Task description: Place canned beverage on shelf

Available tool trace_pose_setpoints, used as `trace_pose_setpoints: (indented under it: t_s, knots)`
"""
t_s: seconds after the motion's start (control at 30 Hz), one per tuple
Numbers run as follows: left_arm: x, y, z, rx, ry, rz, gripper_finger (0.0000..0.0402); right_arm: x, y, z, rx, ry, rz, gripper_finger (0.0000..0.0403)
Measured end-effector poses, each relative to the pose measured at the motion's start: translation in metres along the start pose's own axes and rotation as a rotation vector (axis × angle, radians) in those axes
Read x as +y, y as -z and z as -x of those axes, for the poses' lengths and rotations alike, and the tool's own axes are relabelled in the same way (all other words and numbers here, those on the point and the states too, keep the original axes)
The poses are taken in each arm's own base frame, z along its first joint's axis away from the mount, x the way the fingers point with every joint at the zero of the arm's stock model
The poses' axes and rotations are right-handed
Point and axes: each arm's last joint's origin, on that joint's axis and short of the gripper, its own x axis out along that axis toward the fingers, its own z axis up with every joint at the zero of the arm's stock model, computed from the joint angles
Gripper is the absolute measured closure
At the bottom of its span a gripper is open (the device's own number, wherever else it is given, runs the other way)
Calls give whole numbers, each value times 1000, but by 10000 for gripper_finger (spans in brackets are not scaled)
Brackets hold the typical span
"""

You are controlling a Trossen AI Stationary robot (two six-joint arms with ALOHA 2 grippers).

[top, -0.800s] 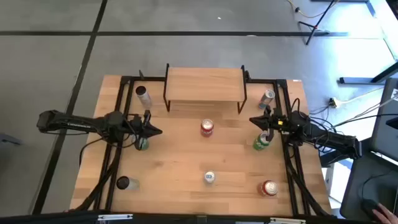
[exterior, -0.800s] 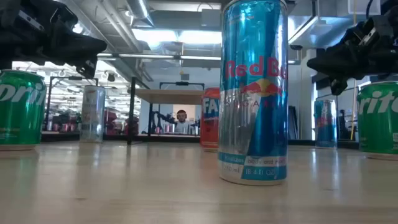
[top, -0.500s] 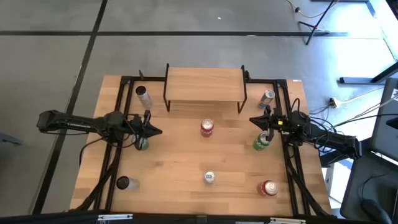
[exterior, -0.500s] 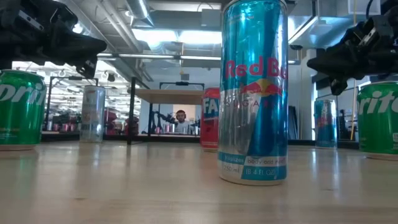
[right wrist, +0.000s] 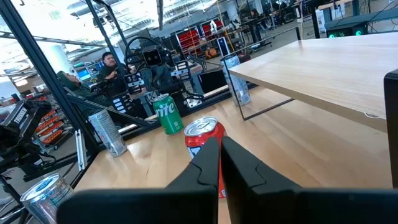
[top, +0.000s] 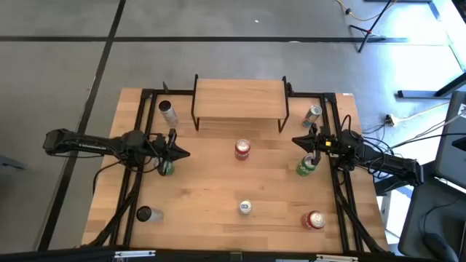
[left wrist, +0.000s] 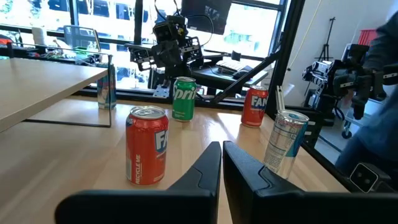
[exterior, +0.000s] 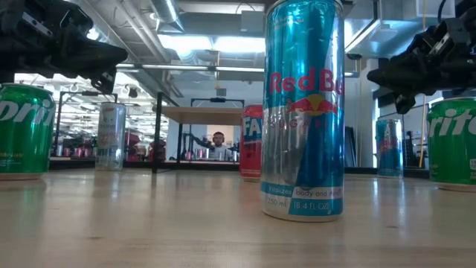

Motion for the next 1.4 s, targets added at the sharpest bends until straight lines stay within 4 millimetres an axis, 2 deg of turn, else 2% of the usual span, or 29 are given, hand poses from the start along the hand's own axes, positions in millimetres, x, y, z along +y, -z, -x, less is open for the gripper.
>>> trace_pose_setpoints:
  t_s: [0.3,0.53,0.67,0.83,1.0,1.1,1.23,1.4]
  knots:
    - [0,0,0,-2,-7,4,392,0,0,0,0,0,0,393]
    - [4,-3,0,-44,-156,2,392,0,0,0,-7,8,1,393]
    - [4,-18,2,-213,-191,4,392,0,-7,0,-93,54,4,393]
    - [0,-48,14,-550,-219,7,392,-2,-15,2,-226,191,-55,393]
    - [3,-82,24,-781,-441,150,392,-5,-16,3,-269,297,-63,393]
    - [4,-107,18,-752,-523,116,392,-7,-16,4,-294,356,-69,393]
    - [9,-138,-2,-655,-588,39,392,-9,-17,5,-330,435,-75,393]
    - [23,-149,-44,-472,-600,-16,392,-9,-18,5,-346,451,-78,393]
